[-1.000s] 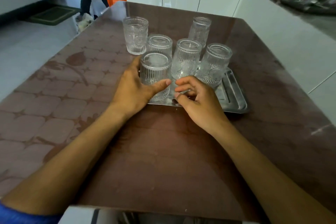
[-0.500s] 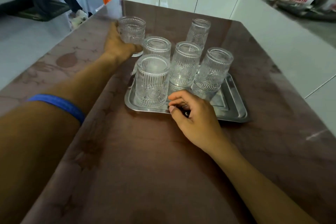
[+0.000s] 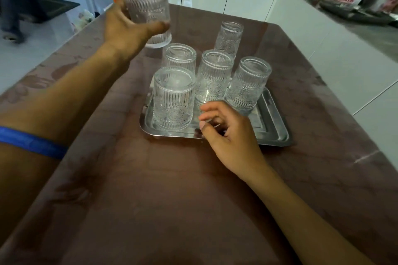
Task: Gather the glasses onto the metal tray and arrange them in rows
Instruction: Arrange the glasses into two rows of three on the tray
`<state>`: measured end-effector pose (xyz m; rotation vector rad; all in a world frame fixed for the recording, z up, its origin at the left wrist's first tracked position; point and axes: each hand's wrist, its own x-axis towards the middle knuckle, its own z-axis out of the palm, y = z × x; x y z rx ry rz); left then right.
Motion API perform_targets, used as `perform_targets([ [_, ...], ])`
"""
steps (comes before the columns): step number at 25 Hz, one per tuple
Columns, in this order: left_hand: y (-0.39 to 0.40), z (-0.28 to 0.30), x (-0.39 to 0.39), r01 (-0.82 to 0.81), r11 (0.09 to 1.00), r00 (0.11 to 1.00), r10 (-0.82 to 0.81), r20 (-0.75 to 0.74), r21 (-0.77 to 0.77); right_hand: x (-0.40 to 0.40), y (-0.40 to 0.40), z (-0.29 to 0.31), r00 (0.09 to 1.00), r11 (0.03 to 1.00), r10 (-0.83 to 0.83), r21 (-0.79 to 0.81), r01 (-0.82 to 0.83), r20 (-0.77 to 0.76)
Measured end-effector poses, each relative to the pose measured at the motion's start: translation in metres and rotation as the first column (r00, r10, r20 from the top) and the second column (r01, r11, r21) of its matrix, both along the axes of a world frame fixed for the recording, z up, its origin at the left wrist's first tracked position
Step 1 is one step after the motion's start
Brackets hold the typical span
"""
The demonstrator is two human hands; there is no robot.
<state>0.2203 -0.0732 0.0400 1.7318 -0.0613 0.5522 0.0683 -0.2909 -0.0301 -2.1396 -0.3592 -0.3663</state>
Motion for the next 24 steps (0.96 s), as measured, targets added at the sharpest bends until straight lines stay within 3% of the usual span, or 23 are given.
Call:
perform_targets([
  [2,-0.008,0.026,-0.026,0.085,0.99,0.992,-0.094,0.082,0.111,-0.001,-0.003,0.012,0.998,0.984,-0.065,0.166,0.068,-0.023],
  [5,-0.026,0.053,-0.066,0.154,0.958,0.972,-0.191,0.136,0.244,-0.001,-0.01,0.04,0.988,0.93,-0.139,0.351,0.106,0.07],
  [8,-0.049,0.06,-0.095,0.276,0.91,0.94,-0.323,0.111,0.31,0.005,-0.018,0.073,0.988,0.934,-0.062,0.357,0.009,0.139],
  [12,-0.075,0.037,-0.119,0.406,0.891,0.9,-0.429,0.079,0.204,0.008,-0.025,0.082,0.991,0.948,0.061,0.303,-0.095,0.118],
  [17,-0.087,0.011,-0.126,0.449,0.891,0.893,-0.45,-0.003,-0.063,0.0,-0.038,0.058,0.995,0.848,0.074,0.529,-0.026,-0.07],
  [19,-0.072,0.005,-0.123,0.294,0.951,0.941,-0.306,0.144,0.099,-0.002,-0.05,0.063,0.997,0.804,0.0,0.593,0.046,-0.077],
  [21,-0.052,-0.004,-0.116,0.082,0.92,0.944,-0.195,0.267,0.383,-0.004,-0.065,0.08,0.994,0.781,-0.099,0.615,0.112,-0.056],
  [24,-0.032,-0.024,-0.107,0.105,0.742,0.974,-0.21,0.081,0.663,-0.002,-0.079,0.104,0.989,0.833,-0.145,0.538,0.127,-0.01],
])
